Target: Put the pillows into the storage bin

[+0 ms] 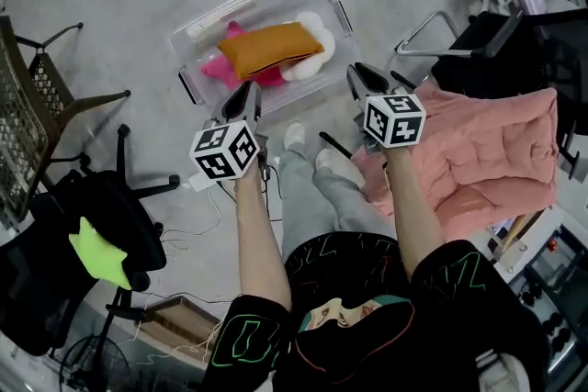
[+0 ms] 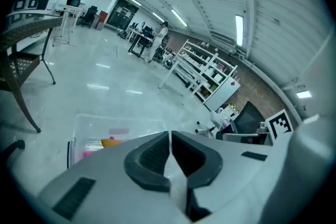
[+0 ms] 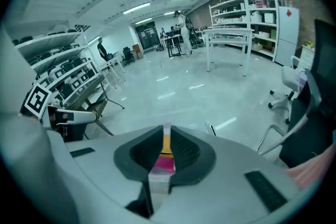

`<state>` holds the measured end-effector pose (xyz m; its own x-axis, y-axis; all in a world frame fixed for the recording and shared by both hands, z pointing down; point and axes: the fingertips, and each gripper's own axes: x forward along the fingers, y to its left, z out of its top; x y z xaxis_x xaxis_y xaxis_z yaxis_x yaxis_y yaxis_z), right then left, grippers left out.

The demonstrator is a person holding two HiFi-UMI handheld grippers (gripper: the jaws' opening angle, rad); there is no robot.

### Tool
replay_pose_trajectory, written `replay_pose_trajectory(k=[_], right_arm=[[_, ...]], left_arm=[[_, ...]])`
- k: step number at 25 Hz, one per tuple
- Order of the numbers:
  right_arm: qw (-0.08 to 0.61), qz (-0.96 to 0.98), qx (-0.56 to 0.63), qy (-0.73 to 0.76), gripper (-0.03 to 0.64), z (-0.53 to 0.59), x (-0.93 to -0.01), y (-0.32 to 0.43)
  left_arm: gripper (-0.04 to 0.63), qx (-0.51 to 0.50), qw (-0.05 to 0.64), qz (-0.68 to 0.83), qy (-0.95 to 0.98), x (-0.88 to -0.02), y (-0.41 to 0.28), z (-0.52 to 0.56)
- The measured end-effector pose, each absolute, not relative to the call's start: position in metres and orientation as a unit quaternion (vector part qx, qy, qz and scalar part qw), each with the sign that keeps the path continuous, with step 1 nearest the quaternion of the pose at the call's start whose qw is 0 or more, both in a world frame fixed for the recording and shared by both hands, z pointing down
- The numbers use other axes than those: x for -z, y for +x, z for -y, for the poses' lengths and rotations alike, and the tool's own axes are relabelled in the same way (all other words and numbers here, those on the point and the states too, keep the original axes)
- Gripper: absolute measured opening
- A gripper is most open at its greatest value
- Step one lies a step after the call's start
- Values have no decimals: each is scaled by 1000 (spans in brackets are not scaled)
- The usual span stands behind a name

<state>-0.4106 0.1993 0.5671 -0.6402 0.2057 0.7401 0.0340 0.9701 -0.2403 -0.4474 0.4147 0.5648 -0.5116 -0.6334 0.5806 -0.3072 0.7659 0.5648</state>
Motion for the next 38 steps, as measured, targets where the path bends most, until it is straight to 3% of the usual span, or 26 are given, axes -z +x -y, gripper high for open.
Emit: replay_pose_trajectory(k=[1, 3, 10, 23, 30, 38], right_arm=[[410, 903, -106, -66, 28, -199, -559, -409], [392, 909, -123, -74, 3, -199, -538, -405], [309, 934, -145, -103, 3, -195, -453, -405], [129, 981, -77, -120, 3, -154, -257, -366], [59, 989, -54, -121, 3, -126, -195, -334], [23, 991, -40, -123, 3, -116, -157, -316]], left_arm=[[-8, 206, 399, 847, 286, -555, -445, -410], [-9, 215, 380, 848, 300, -533, -440, -402], [-8, 183, 303, 878, 323, -446, -438, -368], [-9, 74, 136, 928, 339, -252, -400, -301], [-9, 39, 60, 943, 326, -189, -367, -281], [-8, 20, 21, 950, 309, -152, -348, -279]])
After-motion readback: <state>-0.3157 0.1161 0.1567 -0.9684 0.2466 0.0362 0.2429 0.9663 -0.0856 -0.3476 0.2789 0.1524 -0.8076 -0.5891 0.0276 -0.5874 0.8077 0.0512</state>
